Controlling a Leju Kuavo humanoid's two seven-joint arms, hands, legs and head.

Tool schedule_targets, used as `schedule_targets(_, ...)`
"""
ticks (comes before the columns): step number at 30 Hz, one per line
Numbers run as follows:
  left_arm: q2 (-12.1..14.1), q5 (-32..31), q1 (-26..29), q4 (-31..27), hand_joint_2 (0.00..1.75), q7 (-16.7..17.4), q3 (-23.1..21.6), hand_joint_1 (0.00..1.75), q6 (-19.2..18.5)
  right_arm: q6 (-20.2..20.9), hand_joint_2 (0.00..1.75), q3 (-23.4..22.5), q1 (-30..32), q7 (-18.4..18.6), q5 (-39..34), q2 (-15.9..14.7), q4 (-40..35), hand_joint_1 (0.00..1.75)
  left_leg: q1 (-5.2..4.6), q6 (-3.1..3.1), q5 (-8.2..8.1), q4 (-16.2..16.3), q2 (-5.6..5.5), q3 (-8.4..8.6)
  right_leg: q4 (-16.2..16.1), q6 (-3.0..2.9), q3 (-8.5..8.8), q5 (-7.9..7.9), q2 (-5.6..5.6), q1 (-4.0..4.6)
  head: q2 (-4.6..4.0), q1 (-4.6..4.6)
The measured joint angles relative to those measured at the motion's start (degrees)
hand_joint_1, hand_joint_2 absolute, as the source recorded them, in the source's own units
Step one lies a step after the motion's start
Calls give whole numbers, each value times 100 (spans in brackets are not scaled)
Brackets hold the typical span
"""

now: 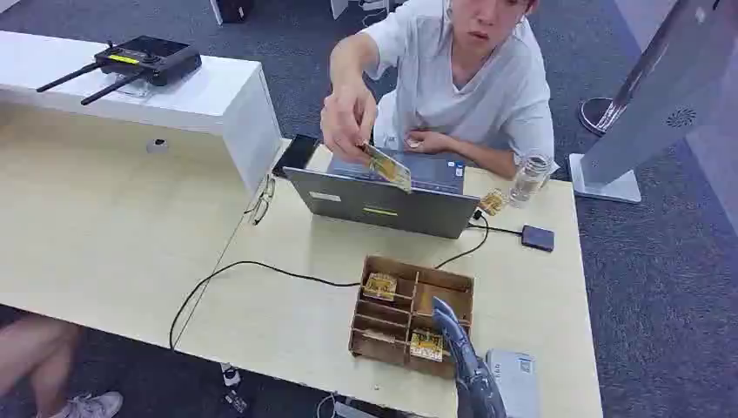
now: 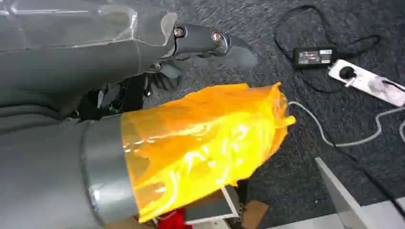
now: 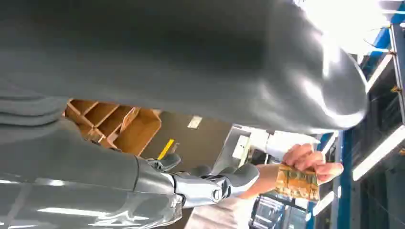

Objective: Pass the card to the sensor for recognition and then transmit it.

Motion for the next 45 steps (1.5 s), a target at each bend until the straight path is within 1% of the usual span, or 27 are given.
schedule_targets(2, -9, 135, -2, 0, 0, 105, 98, 0, -83, 61, 0, -33, -1, 9, -2, 22, 2, 0, 0, 0, 0, 0, 0, 0, 0, 0, 0, 0, 0, 0, 0, 0)
schedule_targets(9, -26, 212, 0, 0, 0, 173, 258, 0, -199, 76, 0, -102, 0, 11, 115, 52, 0, 0, 0, 0, 0, 0, 0, 1, 0, 1, 1, 1, 0, 0, 0, 2)
schedule_targets(10, -26, 212, 0, 0, 0, 173, 264, 0, -221, 63, 175, -120, -1, 15, 195, 68, -4, 0, 0, 0, 0, 0, 0, 1, 0, 1, 1, 1, 0, 0, 0, 0)
schedule_targets(13, -26, 209, 0, 0, 0, 170, 271, 0, -293, -55, 175, -210, 0, 105, 558, 105, -42, 0, 0, 0, 0, 0, 0, 1, 0, 1, 1, 1, 0, 0, 0, 0)
schedule_targets(19, -26, 139, -1, 0, 0, 162, 273, 0, -312, -639, 175, -453, -44, 485, 1938, 243, -98, 0, 0, 0, 1, 0, 0, 2, 0, 1, 1, 1, 1, 0, 0, 0)
schedule_targets(24, -22, 74, -2, 22, 0, 170, 273, 0, -310, -1167, 175, -627, -113, 819, 2943, 253, -98, 0, -1, 1, 1, 0, 0, 2, 0, 1, 2, 1, 0, 0, 0, 0)
schedule_targets(29, -15, 6, -6, 50, 0, 214, 271, 0, -310, -1458, 175, -682, -257, 1250, 3702, 253, -81, 0, -1, 1, 1, 0, 0, 2, 0, 4, 1, 3, 1, 0, 0, 0)
schedule_targets(33, -4, -72, -14, 81, 0, 260, 269, 0, -282, -1596, 175, -690, -407, 1560, 4216, 254, -37, 0, -1, 1, 3, 0, 0, 2, 0, 4, 1, 4, 0, 0, 0, 0)
schedule_targets(40, 33, -177, -45, 140, 0, 264, 229, 0, -266, -1572, 175, -697, -734, 1938, 4503, 256, 83, 0, 0, -1, 6, 0, 0, 1, 1, 1, 2, 8, 1, 0, 0, 2)
schedule_targets(45, 66, -223, -93, 192, 0, 275, 192, 0, -260, -1429, 175, -802, -1283, 2002, 4236, 253, 407, 0, -1, 0, 13, 1, 3, 1, 1, 5, 0, 16, 2, 0, 0, 2)
